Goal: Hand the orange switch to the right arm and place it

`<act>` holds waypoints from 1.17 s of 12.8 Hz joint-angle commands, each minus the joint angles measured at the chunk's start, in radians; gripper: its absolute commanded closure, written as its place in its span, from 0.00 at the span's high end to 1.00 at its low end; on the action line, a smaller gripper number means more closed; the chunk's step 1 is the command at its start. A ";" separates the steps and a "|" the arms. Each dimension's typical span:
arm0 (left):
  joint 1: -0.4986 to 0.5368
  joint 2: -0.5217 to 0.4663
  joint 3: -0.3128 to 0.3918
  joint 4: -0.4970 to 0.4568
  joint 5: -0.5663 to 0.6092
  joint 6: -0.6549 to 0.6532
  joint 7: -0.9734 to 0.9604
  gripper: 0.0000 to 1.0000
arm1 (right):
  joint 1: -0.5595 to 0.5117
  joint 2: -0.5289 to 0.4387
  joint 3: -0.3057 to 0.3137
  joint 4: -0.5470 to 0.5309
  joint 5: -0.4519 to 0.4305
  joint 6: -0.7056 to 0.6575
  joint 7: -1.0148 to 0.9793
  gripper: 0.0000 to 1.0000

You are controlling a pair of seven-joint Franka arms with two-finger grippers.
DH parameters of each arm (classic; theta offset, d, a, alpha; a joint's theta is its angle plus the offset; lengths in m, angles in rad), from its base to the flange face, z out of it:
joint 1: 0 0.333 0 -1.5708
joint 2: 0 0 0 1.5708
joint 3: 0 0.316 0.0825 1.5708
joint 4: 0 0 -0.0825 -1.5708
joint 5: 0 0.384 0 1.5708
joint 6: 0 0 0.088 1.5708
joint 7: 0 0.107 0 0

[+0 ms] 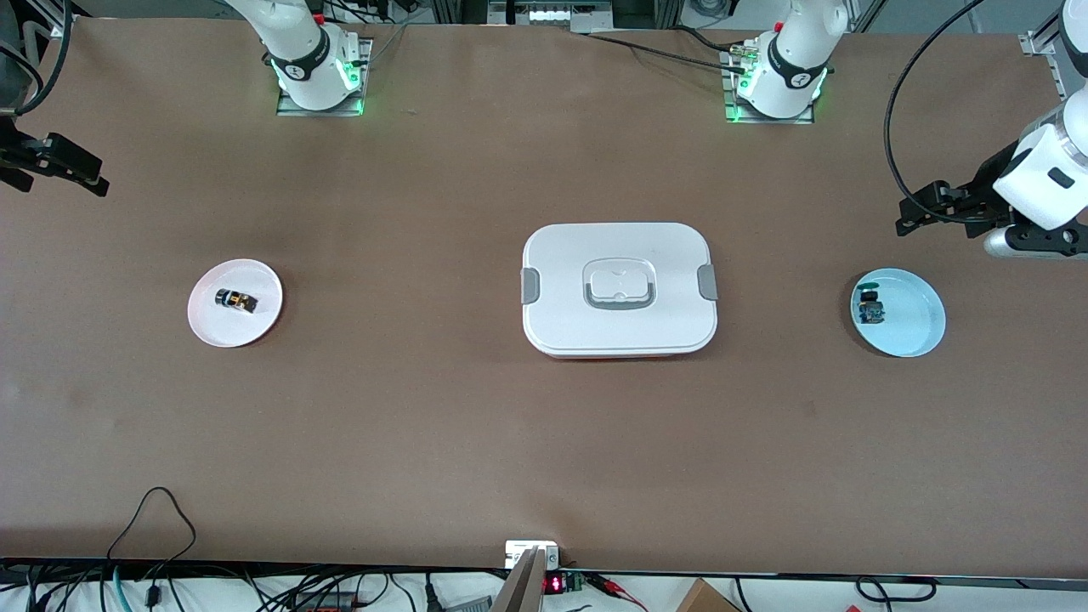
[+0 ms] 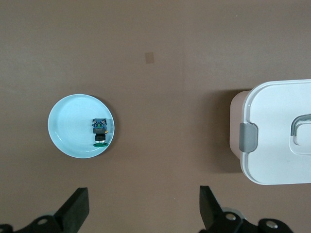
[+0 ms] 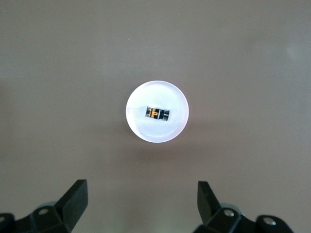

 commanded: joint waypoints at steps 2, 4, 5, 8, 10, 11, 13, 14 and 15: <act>0.003 0.013 -0.002 0.031 0.008 -0.022 0.001 1.00 | -0.004 0.014 -0.002 0.027 0.028 -0.021 0.002 1.00; 0.003 0.013 -0.002 0.031 0.008 -0.022 0.001 1.00 | 0.001 0.017 -0.002 0.038 0.030 -0.012 0.003 1.00; 0.003 0.013 -0.002 0.031 0.008 -0.022 0.001 1.00 | 0.001 0.029 0.002 0.056 0.031 -0.015 0.005 1.00; 0.003 0.013 -0.002 0.031 0.008 -0.022 0.001 1.00 | 0.004 0.044 0.005 0.080 0.031 -0.020 0.037 1.00; 0.003 0.013 -0.002 0.031 0.008 -0.022 0.001 1.00 | 0.016 0.044 0.008 0.080 0.027 -0.021 0.036 1.00; 0.003 0.013 -0.002 0.031 0.008 -0.022 0.001 1.00 | 0.018 0.044 0.008 0.080 0.027 -0.023 0.036 1.00; 0.003 0.013 -0.002 0.031 0.008 -0.022 0.001 1.00 | 0.016 0.044 0.011 0.080 0.027 -0.024 0.034 1.00; 0.003 0.013 -0.002 0.031 0.008 -0.022 0.001 1.00 | 0.013 0.044 0.011 0.080 0.031 -0.023 0.032 1.00; 0.003 0.013 -0.002 0.031 0.008 -0.022 0.001 1.00 | 0.014 0.046 0.011 0.080 0.031 -0.024 0.032 1.00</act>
